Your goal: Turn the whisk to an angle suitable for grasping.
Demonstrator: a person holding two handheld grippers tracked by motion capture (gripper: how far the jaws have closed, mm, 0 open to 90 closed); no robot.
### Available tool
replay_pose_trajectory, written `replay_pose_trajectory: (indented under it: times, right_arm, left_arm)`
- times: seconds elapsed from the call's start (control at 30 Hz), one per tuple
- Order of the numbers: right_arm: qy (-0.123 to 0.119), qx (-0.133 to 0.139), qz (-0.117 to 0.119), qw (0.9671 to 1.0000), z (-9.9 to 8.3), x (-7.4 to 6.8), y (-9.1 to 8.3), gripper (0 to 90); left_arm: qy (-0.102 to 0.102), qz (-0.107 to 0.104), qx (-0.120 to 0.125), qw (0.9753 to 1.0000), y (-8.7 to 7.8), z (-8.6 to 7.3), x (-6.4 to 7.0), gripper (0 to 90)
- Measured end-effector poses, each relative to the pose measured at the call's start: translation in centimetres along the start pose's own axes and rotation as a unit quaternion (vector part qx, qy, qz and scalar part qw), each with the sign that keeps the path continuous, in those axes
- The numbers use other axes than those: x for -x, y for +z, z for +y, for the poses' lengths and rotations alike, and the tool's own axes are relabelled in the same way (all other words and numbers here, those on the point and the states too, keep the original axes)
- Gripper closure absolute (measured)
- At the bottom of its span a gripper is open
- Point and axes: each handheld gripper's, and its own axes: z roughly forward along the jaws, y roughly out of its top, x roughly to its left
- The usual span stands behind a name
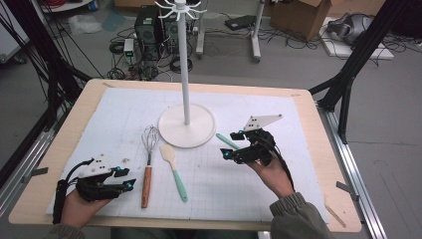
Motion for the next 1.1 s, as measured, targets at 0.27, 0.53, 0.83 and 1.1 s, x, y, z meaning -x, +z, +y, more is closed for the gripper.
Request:
replay_pose_trajectory:
  times: [0.27,0.53,0.83,1.1]
  right_arm:
    - [-0.001,0.000,-0.006,1.0000,0.0,0.0,0.0,29.2]
    - [-0.006,-0.007,-0.016,0.9998,0.1,-0.2,0.3,28.9]
    - [-0.009,0.009,-0.020,0.9997,-0.3,-0.6,0.1,28.0]
    - [0.001,0.004,-0.022,0.9997,-1.0,-0.7,0.5,27.3]
  left_arm:
    - [0.023,-0.047,-0.047,0.9975,1.3,-0.1,0.5,85.4]
    - [0.033,-0.061,-0.068,0.9952,2.2,-0.1,0.9,89.4]
    - [0.029,-0.070,-0.072,0.9945,2.6,-0.2,1.0,89.5]
    - [0.028,-0.081,-0.073,0.9936,3.1,0.1,1.4,89.5]
